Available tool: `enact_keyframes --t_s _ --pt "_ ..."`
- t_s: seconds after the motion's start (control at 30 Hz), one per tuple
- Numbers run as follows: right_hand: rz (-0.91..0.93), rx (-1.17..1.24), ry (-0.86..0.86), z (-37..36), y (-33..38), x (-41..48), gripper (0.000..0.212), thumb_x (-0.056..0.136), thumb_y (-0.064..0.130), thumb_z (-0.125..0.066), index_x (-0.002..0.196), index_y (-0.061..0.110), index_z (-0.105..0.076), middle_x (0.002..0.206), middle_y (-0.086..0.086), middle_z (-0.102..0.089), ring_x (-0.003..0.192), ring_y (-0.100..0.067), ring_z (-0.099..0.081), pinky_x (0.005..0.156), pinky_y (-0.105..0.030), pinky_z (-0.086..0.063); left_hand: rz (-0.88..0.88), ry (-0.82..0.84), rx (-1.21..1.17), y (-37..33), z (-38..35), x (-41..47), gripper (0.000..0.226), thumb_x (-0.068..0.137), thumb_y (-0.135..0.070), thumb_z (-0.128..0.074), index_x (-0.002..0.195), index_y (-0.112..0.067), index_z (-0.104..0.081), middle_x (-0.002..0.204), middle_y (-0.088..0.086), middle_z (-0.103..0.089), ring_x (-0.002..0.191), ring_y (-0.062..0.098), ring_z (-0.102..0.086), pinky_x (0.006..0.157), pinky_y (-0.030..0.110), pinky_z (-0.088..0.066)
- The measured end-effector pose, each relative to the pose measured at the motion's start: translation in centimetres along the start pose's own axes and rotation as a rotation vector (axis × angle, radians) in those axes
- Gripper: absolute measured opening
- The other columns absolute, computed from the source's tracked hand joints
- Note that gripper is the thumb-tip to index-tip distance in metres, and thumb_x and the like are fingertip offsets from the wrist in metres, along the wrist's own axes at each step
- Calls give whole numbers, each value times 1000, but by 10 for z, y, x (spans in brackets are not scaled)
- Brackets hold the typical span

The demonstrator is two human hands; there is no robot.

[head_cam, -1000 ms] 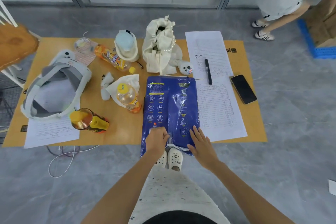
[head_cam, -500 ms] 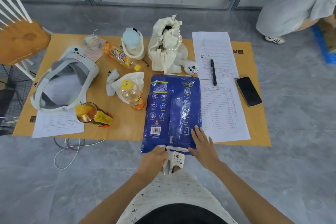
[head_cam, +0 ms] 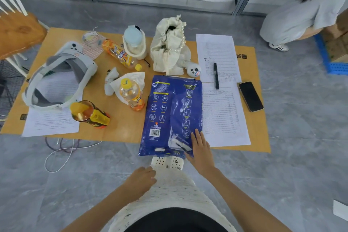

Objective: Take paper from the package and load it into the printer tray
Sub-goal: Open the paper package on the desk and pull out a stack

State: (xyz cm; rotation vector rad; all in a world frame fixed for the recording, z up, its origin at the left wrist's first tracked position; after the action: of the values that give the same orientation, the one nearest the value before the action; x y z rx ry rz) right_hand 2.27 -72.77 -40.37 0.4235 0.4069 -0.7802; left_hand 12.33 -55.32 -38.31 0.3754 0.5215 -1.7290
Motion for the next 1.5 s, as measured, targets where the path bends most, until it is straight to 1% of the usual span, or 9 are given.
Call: enact_keyframes --t_s 0.17,0.3,0.43,0.67,0.93,1.07,1.2,1.33,1.5 --pt "-155 561 -283 17 -25 -12 45 89 22 -58 128 6 -45 135 -10 -44 123 -27 -46 93 -38 -49 450 -445 -373 57 41 -5 46 63 -10 -82 107 -14 -68 110 4 -68 99 21 -66 77 29 -56" --pt "-538 614 -328 11 -60 -30 19 92 26 -51 82 11 -48 91 -9 -54 65 -20 -49 47 -28 -33 672 -184 -421 76 20 16 81 82 -36 -66 147 -15 -21 152 13 -24 140 29 -24 112 39 -29" --pt "-721 615 -122 8 -77 -32 50 94 36 -46 50 13 -37 48 -2 -38 42 -19 -38 44 -23 -26 748 -116 -315 73 13 34 87 83 -36 -67 148 -14 -13 153 17 -18 141 31 -21 113 39 -28" --pt "-787 1866 152 -8 -15 -17 46 101 27 -30 83 2 -64 57 -10 -63 59 -22 -60 66 -31 -51 739 -226 -396 82 18 36 60 86 -33 -62 138 -18 -35 144 11 -34 132 27 -35 103 37 -41" --pt "-286 941 -278 38 -13 6 22 90 2 -51 110 5 -61 100 -9 -65 90 -16 -59 80 -26 -51 988 -801 -1202 129 18 -6 28 91 -13 -54 119 -12 -49 105 4 -61 86 22 -58 66 30 -43" --pt "58 527 -146 29 4 13 32 91 3 -53 123 7 -53 125 -8 -52 112 -19 -52 93 -16 -37 1133 -811 -910 145 27 -18 30 79 -1 -63 99 -13 -45 107 7 -51 87 25 -48 63 35 -40" --pt "174 138 -89 15 11 14 48 88 15 -60 133 13 -43 137 -9 -37 127 -22 -38 100 -29 -45 570 -700 -408 126 65 15 41 42 16 -73 68 -12 -59 76 5 -59 75 27 -54 61 33 -46" --pt "150 -24 -80 10 16 15 60 85 20 -66 137 14 -38 140 -13 -37 129 -28 -38 105 -36 -43 271 -468 -171 95 74 44 48 41 -15 -91 86 -20 -74 95 -1 -72 91 18 -68 72 28 -57" --pt "174 -79 -153 19 17 15 63 61 10 -86 118 7 -59 117 -16 -60 108 -33 -60 92 -39 -54 337 -229 -26 83 57 57 70 37 -47 -90 101 -25 -73 111 -3 -72 103 16 -68 82 31 -56"
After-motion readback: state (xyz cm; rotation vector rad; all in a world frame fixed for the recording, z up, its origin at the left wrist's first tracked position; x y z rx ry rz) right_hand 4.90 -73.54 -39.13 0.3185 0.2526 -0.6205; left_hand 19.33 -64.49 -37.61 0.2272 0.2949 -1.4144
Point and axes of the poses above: each hand's wrist, its own x-axis towards the middle knuckle, its own z-axis out of the back of the hand, y = z × x, the point moved 7 cm from there along x, towards the middle knuckle
